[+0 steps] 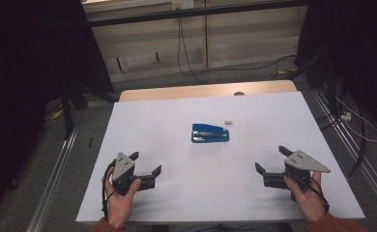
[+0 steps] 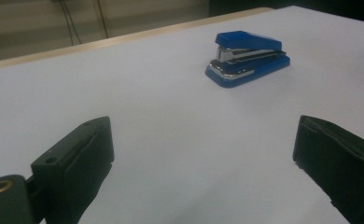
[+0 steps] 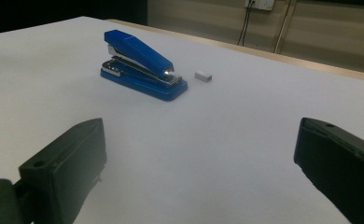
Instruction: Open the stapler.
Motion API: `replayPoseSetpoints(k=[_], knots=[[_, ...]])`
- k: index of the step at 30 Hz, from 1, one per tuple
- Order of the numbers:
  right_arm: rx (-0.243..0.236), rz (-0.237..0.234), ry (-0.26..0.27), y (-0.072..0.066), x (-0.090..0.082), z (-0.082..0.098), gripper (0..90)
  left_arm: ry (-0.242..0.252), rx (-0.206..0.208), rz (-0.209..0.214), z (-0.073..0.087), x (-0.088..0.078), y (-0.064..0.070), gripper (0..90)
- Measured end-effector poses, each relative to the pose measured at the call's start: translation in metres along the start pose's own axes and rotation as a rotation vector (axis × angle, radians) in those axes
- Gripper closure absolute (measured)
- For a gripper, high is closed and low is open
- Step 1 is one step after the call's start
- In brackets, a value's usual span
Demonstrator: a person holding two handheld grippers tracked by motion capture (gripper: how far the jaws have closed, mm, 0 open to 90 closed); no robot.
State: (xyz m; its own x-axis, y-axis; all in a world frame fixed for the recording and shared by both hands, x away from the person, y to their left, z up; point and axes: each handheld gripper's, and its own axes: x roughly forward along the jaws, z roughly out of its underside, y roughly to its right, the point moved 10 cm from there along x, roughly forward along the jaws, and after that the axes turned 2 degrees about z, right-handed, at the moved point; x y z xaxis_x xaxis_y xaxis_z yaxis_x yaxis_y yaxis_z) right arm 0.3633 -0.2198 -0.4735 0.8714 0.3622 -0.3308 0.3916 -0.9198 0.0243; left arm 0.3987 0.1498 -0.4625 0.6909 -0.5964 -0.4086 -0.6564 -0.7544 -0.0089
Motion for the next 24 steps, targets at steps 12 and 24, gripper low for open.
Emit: replayPoseSetpoints(k=[12, 24], knots=[[0.002, -0.047, -0.050, -0.015, 0.016, 0.006, 2.5, -0.022, -0.059, 0.072, 0.001, 0.012, 0.008, 6.3], [-0.012, -0.068, -0.051, -0.027, 0.034, 0.002, 2.2, -0.031, -0.024, 0.120, -0.008, 0.028, 0.020, 4.9]])
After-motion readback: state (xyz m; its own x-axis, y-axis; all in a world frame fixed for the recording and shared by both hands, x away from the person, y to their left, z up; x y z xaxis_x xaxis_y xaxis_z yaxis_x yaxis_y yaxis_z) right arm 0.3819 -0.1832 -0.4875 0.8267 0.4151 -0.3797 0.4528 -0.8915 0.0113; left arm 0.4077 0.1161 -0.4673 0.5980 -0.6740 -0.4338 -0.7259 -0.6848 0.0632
